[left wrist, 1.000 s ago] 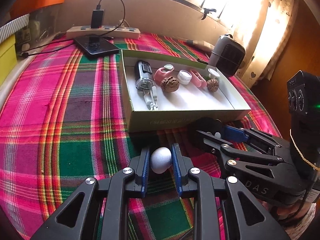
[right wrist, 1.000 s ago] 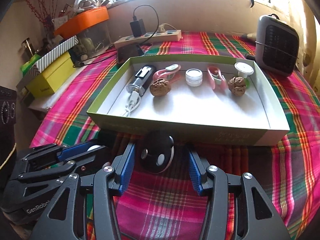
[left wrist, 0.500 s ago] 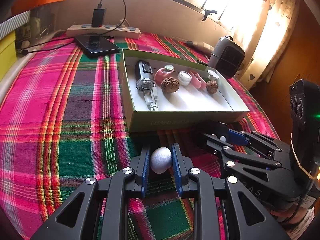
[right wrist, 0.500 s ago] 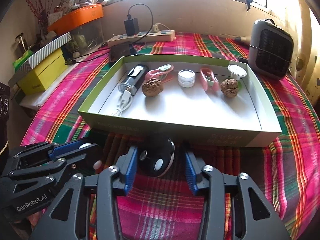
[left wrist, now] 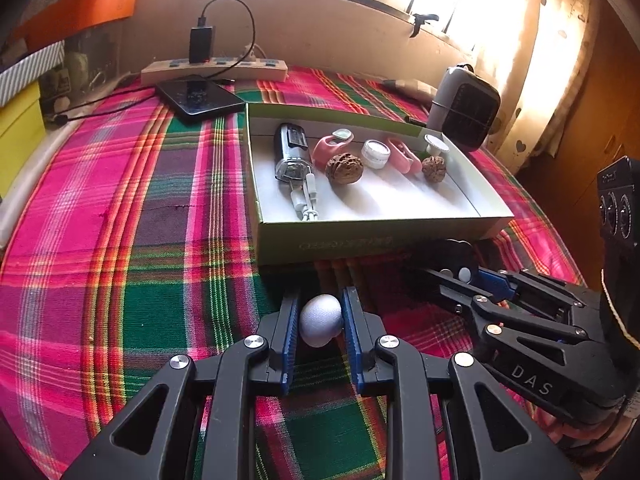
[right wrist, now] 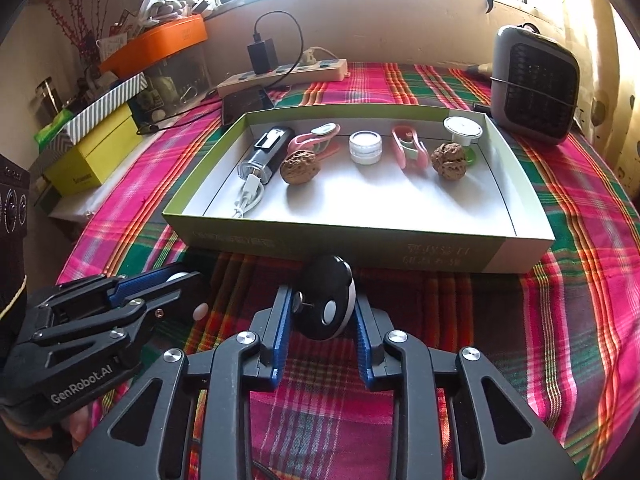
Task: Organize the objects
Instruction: 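Carry the white knob and black remote over the box with both tools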
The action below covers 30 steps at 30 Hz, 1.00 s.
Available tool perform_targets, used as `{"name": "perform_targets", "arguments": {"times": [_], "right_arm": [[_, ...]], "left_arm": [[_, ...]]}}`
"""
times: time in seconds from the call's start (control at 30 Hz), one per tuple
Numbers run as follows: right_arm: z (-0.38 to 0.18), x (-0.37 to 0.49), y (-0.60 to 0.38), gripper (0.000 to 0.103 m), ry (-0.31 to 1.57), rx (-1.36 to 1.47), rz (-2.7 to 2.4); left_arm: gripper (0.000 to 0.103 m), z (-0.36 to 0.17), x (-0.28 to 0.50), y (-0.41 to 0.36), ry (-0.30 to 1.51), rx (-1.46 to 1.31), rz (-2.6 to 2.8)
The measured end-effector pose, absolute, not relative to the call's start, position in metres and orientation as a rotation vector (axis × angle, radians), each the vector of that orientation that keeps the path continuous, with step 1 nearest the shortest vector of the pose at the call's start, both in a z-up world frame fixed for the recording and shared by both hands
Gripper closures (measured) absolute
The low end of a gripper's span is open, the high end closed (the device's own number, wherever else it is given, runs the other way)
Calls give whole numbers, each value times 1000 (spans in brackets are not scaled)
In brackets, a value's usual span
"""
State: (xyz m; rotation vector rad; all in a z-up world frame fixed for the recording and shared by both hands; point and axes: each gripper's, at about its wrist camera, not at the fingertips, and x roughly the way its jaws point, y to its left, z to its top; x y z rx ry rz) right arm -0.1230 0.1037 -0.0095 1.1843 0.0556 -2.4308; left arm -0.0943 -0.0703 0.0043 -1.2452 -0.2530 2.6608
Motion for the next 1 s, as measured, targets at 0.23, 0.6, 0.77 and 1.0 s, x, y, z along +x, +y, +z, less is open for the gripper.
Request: {"name": "perform_targets", "arguments": {"times": [0.23, 0.6, 0.77, 1.0], "right_arm": [[-9, -122, 108, 74, 35, 1178, -2412], [-9, -121, 110, 74, 12, 1175, -2407], [-10, -121, 111, 74, 7, 1172, -2403], [-8, -120, 111, 74, 5, 1161, -2399]], "left_arm": [[83, 5, -97, -66, -272, -1250, 2674], [83, 6, -96, -59, -200, -1261, 2702], [83, 6, -96, -57, -176, -1261, 2714], [83, 7, -94, -55, -159, -1263, 2714]]}}
